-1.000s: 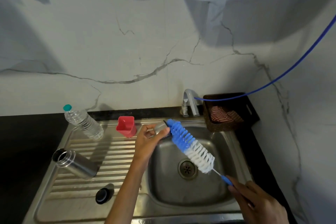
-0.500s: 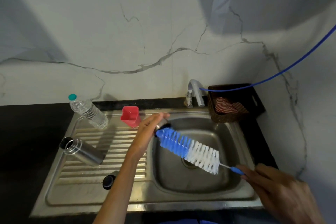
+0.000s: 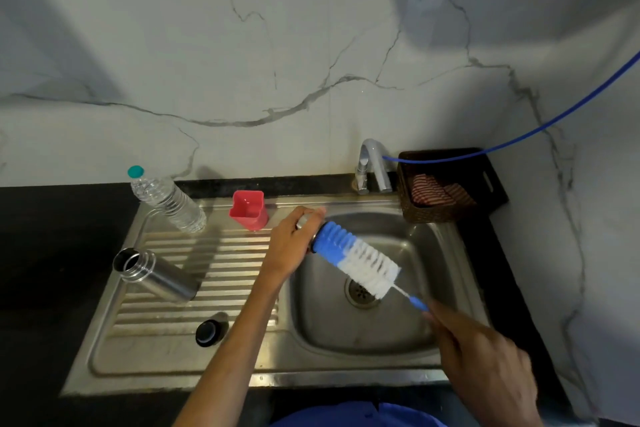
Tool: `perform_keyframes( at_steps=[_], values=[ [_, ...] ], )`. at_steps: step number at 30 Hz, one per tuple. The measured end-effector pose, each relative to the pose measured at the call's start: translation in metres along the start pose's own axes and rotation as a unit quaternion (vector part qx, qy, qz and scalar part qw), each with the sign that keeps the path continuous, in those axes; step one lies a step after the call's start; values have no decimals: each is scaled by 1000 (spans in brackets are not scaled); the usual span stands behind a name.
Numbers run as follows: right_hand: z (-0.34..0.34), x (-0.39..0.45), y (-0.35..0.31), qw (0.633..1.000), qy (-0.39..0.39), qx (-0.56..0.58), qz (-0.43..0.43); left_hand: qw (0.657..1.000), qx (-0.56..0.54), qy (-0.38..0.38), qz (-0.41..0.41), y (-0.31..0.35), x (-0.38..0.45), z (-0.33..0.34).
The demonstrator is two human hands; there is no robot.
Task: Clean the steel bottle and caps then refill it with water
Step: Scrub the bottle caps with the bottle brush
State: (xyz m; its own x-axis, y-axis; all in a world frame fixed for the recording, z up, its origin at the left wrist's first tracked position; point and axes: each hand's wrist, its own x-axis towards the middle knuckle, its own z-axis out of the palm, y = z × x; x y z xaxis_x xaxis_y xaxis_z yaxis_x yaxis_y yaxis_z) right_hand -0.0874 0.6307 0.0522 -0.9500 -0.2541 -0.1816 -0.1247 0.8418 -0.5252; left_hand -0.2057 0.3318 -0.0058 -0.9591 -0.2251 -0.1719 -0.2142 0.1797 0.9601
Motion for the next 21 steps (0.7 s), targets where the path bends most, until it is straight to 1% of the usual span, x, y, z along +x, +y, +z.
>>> perform_keyframes(
  at_steps=[1,2,3,4,5,7,8,9,10,11,12,13,14,15,16,17,19,21],
  values=[
    [-1,0,-2,983,88,-150,-51,999,30,-6,-29,1,4,-3],
    [-1,0,2,960,140,-223,-97,997,44,-4,-61,5,9,-8],
    [-2,1,4,941,181,-256,-129,995,37,8,-92,9,14,-13],
    [-1,3,13,924,206,-283,-154,992,25,24,-119,15,20,-18],
    [-5,5,17,925,197,-287,-154,991,17,31,-131,20,25,-20],
    [-14,7,14,948,155,-253,-116,993,0,1,-114,30,22,-12],
    [-18,10,11,967,114,-212,-80,995,-13,-21,-94,32,16,-3],
    [-21,13,11,991,38,-127,-16,997,-29,-30,-72,32,10,5],
    [-25,19,12,998,-26,17,56,997,-46,-26,-49,29,6,11],
    [-31,22,12,961,-85,225,134,997,-63,-18,-26,26,3,12],
    [-31,22,18,877,-147,401,221,997,-75,-16,-13,22,1,10],
    [-28,17,21,808,-186,493,264,996,-87,-22,-10,19,1,6],
    [-25,11,24,779,-214,523,270,994,-107,-34,-17,17,1,2],
    [-23,8,26,773,-234,526,266,989,-140,-43,-29,14,0,-2],
    [-21,7,29,773,-244,520,267,978,-196,-44,-51,13,0,-3],
    [-18,7,31,779,-240,516,262,960,-267,-36,-79,11,-1,-4],
    [-12,8,36,808,-206,491,252,916,-381,2,-123,0,-4,-5],
    [-10,9,39,848,-154,446,242,892,-427,24,-149,-14,-7,-8]
  ],
)
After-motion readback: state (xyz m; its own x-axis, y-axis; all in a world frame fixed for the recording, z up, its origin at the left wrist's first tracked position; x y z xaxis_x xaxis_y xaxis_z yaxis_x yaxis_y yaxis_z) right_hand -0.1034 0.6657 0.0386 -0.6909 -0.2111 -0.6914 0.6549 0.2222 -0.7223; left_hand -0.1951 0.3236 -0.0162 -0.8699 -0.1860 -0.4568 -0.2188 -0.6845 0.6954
